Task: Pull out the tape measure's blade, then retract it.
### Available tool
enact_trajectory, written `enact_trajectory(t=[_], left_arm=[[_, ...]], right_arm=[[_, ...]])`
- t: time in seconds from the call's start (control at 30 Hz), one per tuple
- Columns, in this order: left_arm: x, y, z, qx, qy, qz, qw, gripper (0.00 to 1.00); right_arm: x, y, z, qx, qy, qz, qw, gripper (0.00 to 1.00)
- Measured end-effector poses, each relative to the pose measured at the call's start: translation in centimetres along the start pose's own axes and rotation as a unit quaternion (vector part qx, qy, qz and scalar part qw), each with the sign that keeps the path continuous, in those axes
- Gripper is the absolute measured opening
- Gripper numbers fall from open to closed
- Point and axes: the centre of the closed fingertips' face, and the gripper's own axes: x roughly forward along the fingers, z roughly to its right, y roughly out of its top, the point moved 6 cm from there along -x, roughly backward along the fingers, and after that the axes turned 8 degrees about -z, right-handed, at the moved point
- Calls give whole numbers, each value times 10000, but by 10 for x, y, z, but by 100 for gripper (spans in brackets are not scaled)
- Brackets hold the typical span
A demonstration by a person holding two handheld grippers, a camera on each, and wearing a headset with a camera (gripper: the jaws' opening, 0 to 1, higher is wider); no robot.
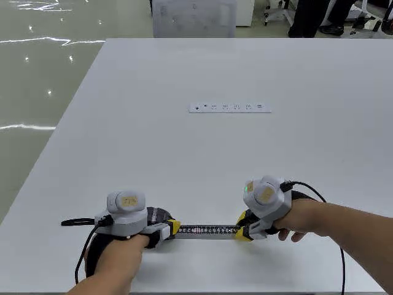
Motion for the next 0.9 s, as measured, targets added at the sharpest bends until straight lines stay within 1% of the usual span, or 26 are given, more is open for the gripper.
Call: enact_trajectory(t=[0.27,0.63,0.9], left_arm=[[0,0,0,2,-7,-9,10000,62],[0,1,0,-10,-5,-17,10000,62],[-1,1,-1,-27,-3,-23,10000,62]], right_arm=[[5,9,-2,-8,2,56,10000,14],[5,12,-3,21,8,80,10000,14],[7,17,-3,-10,7,116,9999,14]])
